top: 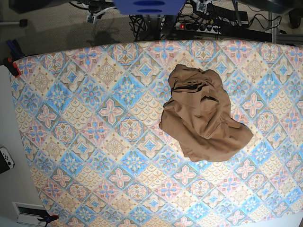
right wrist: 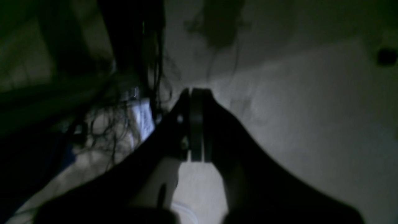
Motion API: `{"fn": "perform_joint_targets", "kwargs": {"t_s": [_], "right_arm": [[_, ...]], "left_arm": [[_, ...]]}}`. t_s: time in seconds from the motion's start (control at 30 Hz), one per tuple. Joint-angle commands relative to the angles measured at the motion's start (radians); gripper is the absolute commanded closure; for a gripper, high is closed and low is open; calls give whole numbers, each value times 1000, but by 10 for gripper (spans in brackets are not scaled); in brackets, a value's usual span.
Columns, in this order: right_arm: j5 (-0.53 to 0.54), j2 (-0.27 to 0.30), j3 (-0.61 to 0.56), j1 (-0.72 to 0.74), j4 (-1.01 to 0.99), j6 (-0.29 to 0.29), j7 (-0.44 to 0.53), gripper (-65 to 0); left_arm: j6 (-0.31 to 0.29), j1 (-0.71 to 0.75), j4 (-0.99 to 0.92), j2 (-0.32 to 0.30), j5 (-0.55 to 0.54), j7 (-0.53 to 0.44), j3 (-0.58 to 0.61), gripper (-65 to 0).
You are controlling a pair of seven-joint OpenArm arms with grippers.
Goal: Layout the t-shirt on the table in an organized manner, then fold the t-shirt properly
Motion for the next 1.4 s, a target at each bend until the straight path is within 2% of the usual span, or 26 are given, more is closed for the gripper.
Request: {"fn": "perform_joint_targets", "kwargs": {"t_s": [0.0, 0.23, 0.37, 0.5, 0.67, 0.83, 1.1, 1.23, 1.37], "right_arm": [[6, 6, 9, -28, -4, 0, 43, 0], [6, 6, 50, -105, -4, 0, 345, 0], [6, 4, 54, -168, -2, 0, 539, 0], [6, 2, 54, -203, 35, 0, 531, 0], [4, 2, 98, -255, 144, 0, 531, 0], [4, -1, 172, -365, 411, 4, 531, 0], [4, -60, 176, -554, 776, 4, 531, -2], [4, -67, 170, -620, 913, 4, 531, -3], [4, -80, 170, -672, 1043, 6, 530, -4]], "left_arm": [[2, 20, 1, -1, -4, -9, -1, 0], [2, 74, 81, -1, -3, -2, 0, 0], [0, 218, 359, -1, -3, -3, 0, 0], [0, 373, 661, 1, -3, -2, 0, 0], [0, 487, 904, 2, -3, -2, 3, 0], [0, 557, 1034, 1, -4, -2, 0, 0], [0, 703, 1322, -1, -4, -2, -1, 0], [2, 738, 1434, -1, -7, -2, -3, 0], [2, 738, 1517, -2, -85, 0, -3, 0]]}}
